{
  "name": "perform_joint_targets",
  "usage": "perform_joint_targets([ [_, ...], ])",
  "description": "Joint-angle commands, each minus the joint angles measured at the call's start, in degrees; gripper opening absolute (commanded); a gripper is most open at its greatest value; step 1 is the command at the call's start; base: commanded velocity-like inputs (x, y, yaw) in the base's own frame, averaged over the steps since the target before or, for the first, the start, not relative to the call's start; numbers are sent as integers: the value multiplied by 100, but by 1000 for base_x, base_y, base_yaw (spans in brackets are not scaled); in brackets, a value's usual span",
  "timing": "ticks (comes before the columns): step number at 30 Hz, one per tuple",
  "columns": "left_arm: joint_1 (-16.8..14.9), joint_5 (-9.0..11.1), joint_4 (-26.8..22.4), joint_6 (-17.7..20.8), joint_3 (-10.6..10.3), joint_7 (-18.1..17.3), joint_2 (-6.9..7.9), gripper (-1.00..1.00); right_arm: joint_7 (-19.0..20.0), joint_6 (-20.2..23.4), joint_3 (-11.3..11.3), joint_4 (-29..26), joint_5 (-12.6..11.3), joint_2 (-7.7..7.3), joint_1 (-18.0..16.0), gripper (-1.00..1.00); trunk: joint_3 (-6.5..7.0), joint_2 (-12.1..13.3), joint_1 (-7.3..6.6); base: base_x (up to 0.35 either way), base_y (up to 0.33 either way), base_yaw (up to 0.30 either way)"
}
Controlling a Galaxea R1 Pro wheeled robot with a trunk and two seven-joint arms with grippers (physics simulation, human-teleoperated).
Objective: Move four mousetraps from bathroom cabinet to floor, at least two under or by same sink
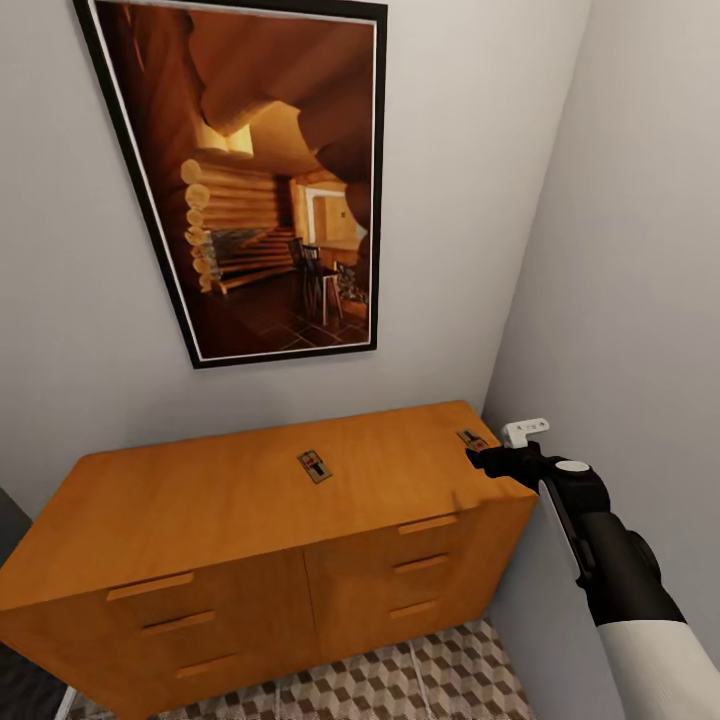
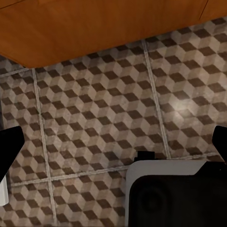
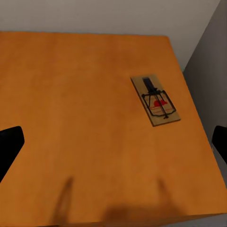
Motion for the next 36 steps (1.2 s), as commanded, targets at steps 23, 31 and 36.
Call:
perform_joint_targets([
  [23, -12, -40, 25, -30, -22, 49, -2, 100, 50, 22, -5, -9, 60, -2, -5, 100, -221, -13, 3, 0, 0, 0],
  [31, -12, -40, 27, -30, -25, 49, -8, 100, 44, 22, -5, -6, 57, -1, -5, 100, -288, -13, 3, 3, 0, 0],
  [36, -12, -40, 26, -30, -27, 51, -10, 100, 42, 22, -5, -3, 54, 4, -5, 100, -302, -13, 3, 93, 0, 0],
])
